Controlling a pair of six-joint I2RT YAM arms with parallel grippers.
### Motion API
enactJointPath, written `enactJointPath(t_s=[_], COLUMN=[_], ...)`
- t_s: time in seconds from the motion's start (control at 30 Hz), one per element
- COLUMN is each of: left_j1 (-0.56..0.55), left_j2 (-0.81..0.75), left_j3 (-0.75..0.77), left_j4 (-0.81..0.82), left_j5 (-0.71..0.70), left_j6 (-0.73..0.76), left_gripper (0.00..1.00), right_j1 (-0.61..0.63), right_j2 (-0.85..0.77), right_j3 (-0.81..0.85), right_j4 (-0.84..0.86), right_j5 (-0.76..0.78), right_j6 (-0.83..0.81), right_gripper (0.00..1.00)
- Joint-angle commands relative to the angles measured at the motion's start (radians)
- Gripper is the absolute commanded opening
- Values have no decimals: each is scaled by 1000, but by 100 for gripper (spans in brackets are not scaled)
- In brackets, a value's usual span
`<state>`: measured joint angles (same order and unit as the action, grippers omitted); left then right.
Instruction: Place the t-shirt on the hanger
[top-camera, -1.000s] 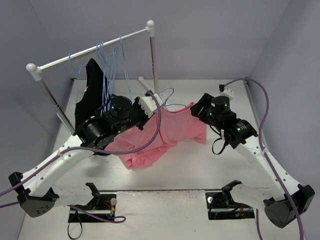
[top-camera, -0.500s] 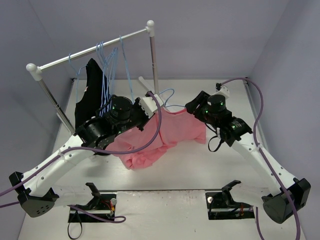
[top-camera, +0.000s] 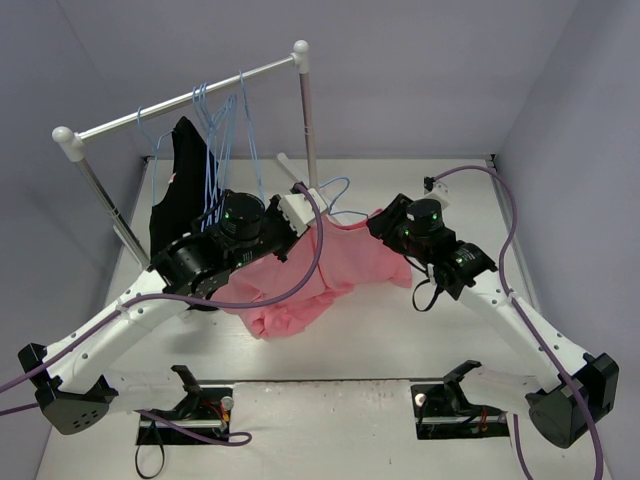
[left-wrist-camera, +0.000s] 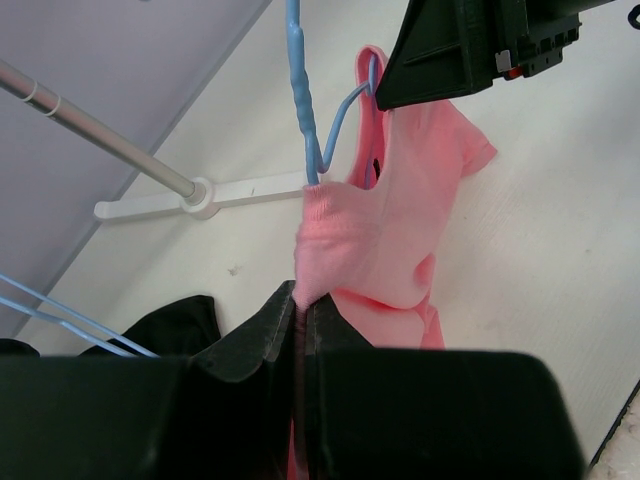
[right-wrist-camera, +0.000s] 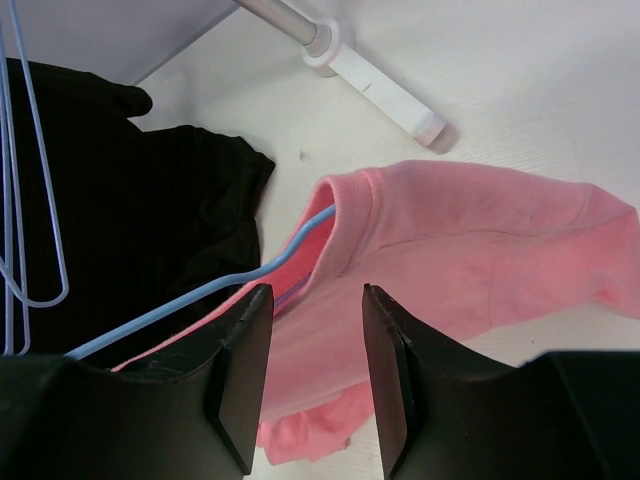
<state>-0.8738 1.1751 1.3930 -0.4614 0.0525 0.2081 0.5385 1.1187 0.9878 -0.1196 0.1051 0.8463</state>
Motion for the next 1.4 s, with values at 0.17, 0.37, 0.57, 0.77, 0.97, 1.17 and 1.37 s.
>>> enactJointPath(t_s=[0.17, 0.37, 0.57, 0.77, 0.97, 1.17, 1.37], left_j1=[6, 6, 6, 6, 6, 6, 9], left_j2=[-26, -28, -36, -40, -54, -78, -77], left_j3=[22, 24, 24, 20, 9, -8, 15], left_j4=[98, 102, 101, 102, 104, 97, 45], left_j5=[17, 27, 26, 47, 62, 53, 74], left_j6=[3, -9, -8, -21, -26, -19, 4], left_gripper=[0, 0, 0, 0, 0, 0, 0], right_j1=[8, 8, 8, 8, 8, 5, 6], right_j2=[-2, 21, 43, 61, 79, 62, 53], right_j3=[12, 9, 7, 6, 17, 42, 129], right_j4=[97, 109, 109, 133, 144, 139, 59], right_j5=[30, 48, 54, 60, 64, 85, 61], right_j6=[22, 15, 0, -15, -58, -165, -353], right_gripper=[43, 43, 41, 35, 13, 0, 0])
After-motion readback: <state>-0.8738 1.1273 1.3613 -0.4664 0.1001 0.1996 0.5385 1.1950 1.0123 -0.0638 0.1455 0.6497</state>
